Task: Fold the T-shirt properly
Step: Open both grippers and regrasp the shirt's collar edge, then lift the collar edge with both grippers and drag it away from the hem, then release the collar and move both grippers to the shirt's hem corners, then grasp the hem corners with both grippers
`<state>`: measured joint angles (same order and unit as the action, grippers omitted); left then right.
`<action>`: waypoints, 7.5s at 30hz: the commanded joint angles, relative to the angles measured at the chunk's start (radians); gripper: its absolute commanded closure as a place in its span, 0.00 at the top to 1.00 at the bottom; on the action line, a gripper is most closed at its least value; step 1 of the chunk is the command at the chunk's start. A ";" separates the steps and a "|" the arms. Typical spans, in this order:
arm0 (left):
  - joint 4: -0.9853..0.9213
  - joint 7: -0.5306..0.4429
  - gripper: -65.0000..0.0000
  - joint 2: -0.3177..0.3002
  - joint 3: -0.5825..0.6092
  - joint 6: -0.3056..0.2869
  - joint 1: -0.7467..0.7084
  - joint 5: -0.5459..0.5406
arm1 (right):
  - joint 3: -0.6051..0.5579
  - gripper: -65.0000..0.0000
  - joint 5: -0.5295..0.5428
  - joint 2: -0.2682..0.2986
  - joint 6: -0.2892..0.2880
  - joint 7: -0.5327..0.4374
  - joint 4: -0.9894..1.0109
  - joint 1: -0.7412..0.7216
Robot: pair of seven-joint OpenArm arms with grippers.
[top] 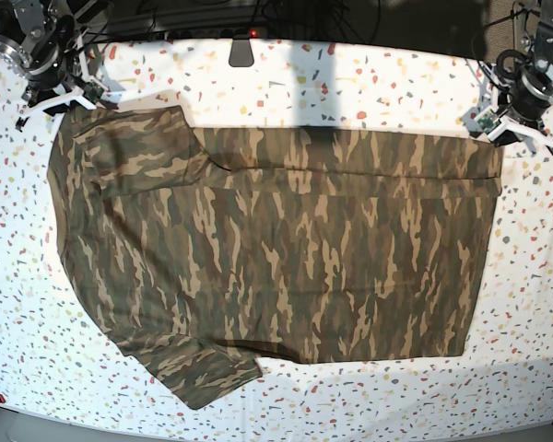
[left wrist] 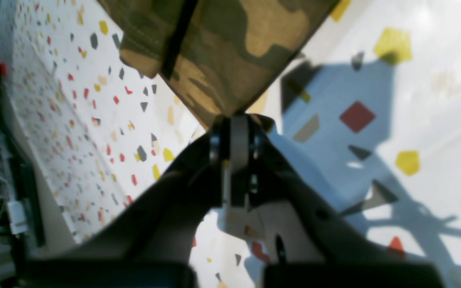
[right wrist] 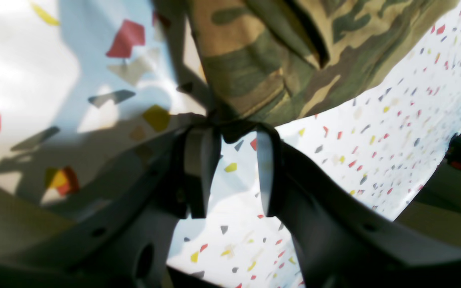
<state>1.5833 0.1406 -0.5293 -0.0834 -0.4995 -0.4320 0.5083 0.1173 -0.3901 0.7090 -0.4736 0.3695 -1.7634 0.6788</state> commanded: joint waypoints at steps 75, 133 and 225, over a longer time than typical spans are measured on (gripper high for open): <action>0.422 0.300 0.44 -0.106 -0.309 0.040 -0.348 -0.384 | 0.320 0.37 0.195 0.012 0.050 0.070 -0.148 0.304; -1.440 -0.205 0.43 0.127 -0.157 -0.077 1.218 -0.444 | -0.229 0.37 0.870 -0.045 -0.002 0.260 0.684 -1.181; -1.440 -0.246 0.00 0.246 -0.157 0.013 1.147 -0.378 | -0.301 0.38 0.268 -0.262 -0.010 0.017 1.435 -1.559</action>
<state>0.1436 -0.1329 -0.2798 -0.2413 -0.4812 0.7006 0.1146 -0.1852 -0.1299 0.4324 -0.4908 0.4053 -0.3176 -0.8421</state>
